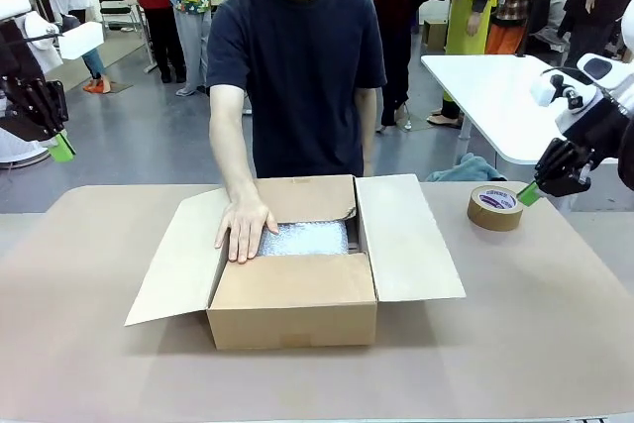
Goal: Wrap the clocks to prevent damage.
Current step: Push the right (or left) flap of the Package Box to close it.
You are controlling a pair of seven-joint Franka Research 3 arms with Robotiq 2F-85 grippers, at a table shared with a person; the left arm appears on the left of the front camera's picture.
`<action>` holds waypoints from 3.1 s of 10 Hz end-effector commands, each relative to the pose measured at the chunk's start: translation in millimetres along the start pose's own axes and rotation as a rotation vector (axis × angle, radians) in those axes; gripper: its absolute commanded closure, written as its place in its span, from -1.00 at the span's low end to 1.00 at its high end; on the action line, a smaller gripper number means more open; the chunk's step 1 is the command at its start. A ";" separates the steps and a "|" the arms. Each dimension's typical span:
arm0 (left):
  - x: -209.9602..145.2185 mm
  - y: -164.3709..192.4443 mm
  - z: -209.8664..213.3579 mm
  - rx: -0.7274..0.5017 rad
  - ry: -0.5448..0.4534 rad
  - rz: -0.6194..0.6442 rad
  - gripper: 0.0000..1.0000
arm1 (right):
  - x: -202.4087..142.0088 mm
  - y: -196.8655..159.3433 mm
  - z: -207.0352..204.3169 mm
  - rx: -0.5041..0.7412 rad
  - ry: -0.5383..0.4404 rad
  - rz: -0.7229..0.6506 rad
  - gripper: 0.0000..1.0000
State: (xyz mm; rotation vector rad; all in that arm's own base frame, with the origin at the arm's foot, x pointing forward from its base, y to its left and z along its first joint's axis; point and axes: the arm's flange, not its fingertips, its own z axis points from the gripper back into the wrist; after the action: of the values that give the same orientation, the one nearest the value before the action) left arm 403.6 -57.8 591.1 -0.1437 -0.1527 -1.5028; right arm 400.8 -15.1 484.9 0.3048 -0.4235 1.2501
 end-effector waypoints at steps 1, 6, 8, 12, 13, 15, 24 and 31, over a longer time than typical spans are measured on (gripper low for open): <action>-0.6 -0.8 1.1 -0.005 -0.003 -0.001 0.99 | 0.5 1.1 1.0 0.004 0.021 -0.021 0.98; -0.6 -0.8 1.1 -0.005 -0.003 -0.001 0.99 | -15.7 -3.3 -37.2 0.091 -0.303 0.332 0.98; -0.6 -0.8 1.1 -0.005 -0.003 -0.001 0.99 | -42.8 -17.8 -58.0 0.098 -0.435 0.335 0.98; -0.6 -0.8 1.1 -0.005 -0.003 -0.001 0.99 | -85.0 -34.9 -116.4 0.083 -0.473 0.158 0.98; -0.6 -0.8 1.1 -0.005 -0.003 -0.001 0.99 | -86.2 -33.1 -132.2 0.080 -0.471 0.153 0.98; -0.6 -0.8 1.1 -0.005 -0.003 -0.001 0.99 | -75.0 -25.7 -155.9 0.111 -0.480 0.167 0.98; -0.6 -0.8 1.1 -0.005 -0.003 -0.001 0.99 | -41.5 -14.9 -173.1 0.183 -0.480 0.172 0.98; -0.6 -0.8 1.1 -0.005 -0.003 -0.001 0.99 | -54.2 -33.8 -207.8 0.331 -0.921 0.206 0.98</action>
State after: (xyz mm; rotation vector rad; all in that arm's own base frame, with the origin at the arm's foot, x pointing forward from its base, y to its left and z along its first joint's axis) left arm 403.6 -58.3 591.1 -0.1428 -0.1518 -1.5032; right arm 435.6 31.6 292.7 1.0852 -0.9848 1.3446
